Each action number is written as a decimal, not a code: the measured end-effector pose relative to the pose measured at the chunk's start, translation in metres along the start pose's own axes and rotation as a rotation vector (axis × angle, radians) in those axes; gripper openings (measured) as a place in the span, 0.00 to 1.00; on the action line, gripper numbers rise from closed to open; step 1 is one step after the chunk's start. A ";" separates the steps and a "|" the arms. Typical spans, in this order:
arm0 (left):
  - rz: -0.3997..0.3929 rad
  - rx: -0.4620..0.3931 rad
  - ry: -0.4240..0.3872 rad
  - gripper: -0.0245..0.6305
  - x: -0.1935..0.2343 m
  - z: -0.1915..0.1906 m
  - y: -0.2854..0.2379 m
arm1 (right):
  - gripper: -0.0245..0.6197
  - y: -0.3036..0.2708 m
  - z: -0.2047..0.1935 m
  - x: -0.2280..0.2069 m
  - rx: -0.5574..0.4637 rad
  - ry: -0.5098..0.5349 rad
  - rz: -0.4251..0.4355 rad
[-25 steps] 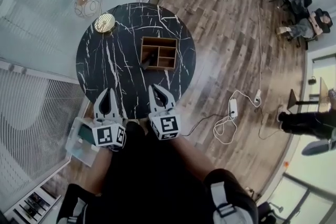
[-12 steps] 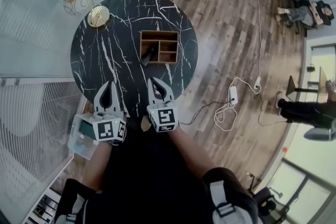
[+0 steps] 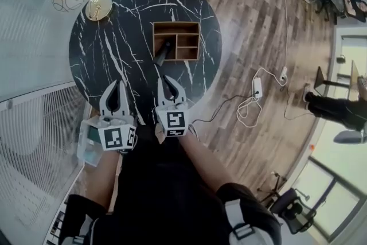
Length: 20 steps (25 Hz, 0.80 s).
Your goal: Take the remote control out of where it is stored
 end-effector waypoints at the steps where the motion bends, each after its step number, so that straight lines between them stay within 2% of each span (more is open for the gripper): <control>1: -0.005 0.008 -0.004 0.05 0.001 -0.004 -0.002 | 0.05 -0.002 -0.004 0.000 0.012 -0.005 -0.009; 5: -0.005 0.027 -0.013 0.05 0.007 -0.020 -0.006 | 0.09 -0.012 -0.022 0.000 0.049 -0.013 -0.037; 10: 0.011 0.033 0.025 0.05 0.010 -0.039 -0.008 | 0.17 -0.024 -0.047 -0.002 0.077 -0.020 -0.075; 17: -0.025 0.045 0.014 0.05 0.018 -0.063 -0.018 | 0.26 -0.043 -0.073 -0.006 0.105 -0.039 -0.137; 20: -0.025 0.045 0.009 0.05 0.024 -0.069 -0.023 | 0.29 -0.049 -0.080 -0.007 0.111 -0.008 -0.145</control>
Point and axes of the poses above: the fingertips, and each gripper's own axes: y backward along the fingers, x to its left, z out of its top, the point moved 4 cm from there along y, backward along the fingers, and after that the axes turned 13 degrees about -x, right-handed, at the moved point
